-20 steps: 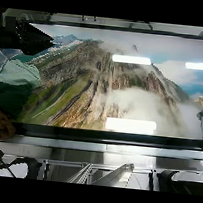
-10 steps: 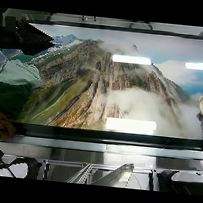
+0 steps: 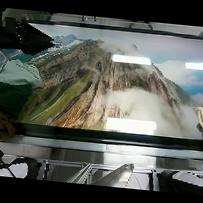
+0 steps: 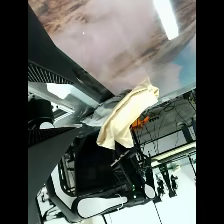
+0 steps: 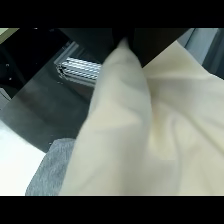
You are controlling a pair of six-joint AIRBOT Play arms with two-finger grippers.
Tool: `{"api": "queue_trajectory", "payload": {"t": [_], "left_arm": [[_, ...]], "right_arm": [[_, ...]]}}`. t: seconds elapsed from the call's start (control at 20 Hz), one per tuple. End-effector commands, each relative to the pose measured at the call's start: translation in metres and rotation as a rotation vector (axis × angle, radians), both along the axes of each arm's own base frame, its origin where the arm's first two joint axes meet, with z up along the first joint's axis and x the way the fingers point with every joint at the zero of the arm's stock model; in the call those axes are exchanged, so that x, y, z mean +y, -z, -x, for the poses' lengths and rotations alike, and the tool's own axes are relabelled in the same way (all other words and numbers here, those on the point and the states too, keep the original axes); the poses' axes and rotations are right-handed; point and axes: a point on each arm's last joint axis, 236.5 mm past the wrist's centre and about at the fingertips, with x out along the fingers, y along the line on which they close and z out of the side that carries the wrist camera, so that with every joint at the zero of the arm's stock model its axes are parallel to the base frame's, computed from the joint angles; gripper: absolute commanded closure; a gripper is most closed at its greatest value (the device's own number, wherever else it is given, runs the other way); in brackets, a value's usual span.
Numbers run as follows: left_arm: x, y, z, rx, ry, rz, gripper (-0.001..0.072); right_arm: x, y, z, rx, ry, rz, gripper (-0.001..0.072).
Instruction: Fold the shirts.
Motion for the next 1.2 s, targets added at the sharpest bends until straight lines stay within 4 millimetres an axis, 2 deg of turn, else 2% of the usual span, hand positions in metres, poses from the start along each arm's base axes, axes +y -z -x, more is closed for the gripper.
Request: {"api": "queue_trajectory", "payload": {"t": [0.0, 0.05, 0.1, 0.15, 0.2, 0.4, 0.45, 0.5, 0.55, 0.6, 0.65, 0.7, 0.75, 0.85, 0.95, 1.05, 1.15], "left_arm": [[0.0, 0.0, 0.0, -0.011, 0.003, -0.002, 0.0431], [0.0, 0.0, 0.0, -0.01, 0.003, -0.003, 0.0431], [0.0, 0.0, 0.0, -0.011, 0.003, -0.002, 0.0431], [0.0, 0.0, 0.0, -0.011, 0.003, -0.002, 0.0431], [0.0, 0.0, 0.0, -0.011, 0.002, -0.002, 0.0431], [0.0, 0.0, -0.001, -0.011, 0.0, -0.001, 0.0431], [0.0, -0.001, -0.001, -0.012, 0.0, 0.003, 0.0431], [-0.001, -0.004, -0.001, -0.015, 0.001, 0.015, 0.043], [-0.001, -0.008, -0.001, -0.02, 0.0, 0.032, 0.0431], [-0.002, -0.016, -0.002, -0.028, -0.002, 0.062, 0.0432], [-0.003, -0.021, -0.001, -0.034, 0.001, 0.085, 0.0489], [-0.003, -0.026, 0.001, -0.047, 0.008, 0.091, 0.0711], [-0.002, -0.029, 0.0, -0.052, 0.004, 0.078, 0.07], [-0.002, -0.035, 0.001, -0.062, 0.003, 0.066, 0.0701], [-0.001, -0.012, 0.008, -0.034, -0.009, -0.07, 0.0701], [-0.001, 0.023, 0.034, 0.021, -0.018, -0.223, 0.07], [-0.007, 0.053, 0.068, 0.068, -0.036, -0.288, 0.0697]], "right_arm": [[-0.01, 0.025, 0.019, 0.049, -0.041, 0.035, 0.0689], [-0.011, 0.033, 0.022, 0.063, -0.049, 0.039, 0.0591], [-0.012, 0.04, 0.026, 0.082, -0.051, 0.036, 0.0319], [-0.01, 0.043, 0.029, 0.1, -0.044, 0.027, 0.0163], [-0.009, 0.043, 0.03, 0.107, -0.042, 0.017, 0.0156], [-0.006, 0.041, 0.021, 0.074, 0.033, 0.03, 0.017], [-0.002, 0.04, 0.012, 0.033, 0.057, 0.024, 0.0324], [0.004, 0.039, -0.009, -0.053, 0.069, 0.005, 0.0551], [0.011, 0.035, -0.037, -0.169, 0.065, -0.014, 0.0655], [0.02, 0.026, -0.072, -0.314, 0.037, -0.026, 0.0691], [0.028, 0.013, -0.102, -0.431, 0.005, -0.03, 0.0692], [0.041, -0.004, -0.132, -0.548, -0.044, -0.034, 0.0692], [0.058, -0.02, -0.156, -0.637, -0.112, -0.047, 0.0692], [0.109, -0.046, -0.19, -0.753, -0.285, -0.101, 0.0693], [0.174, -0.055, -0.2, -0.784, -0.452, -0.153, 0.0694], [0.244, -0.043, -0.191, -0.78, -0.605, -0.208, 0.0693], [0.314, -0.017, -0.167, -0.772, -0.739, -0.267, 0.0694]]}}
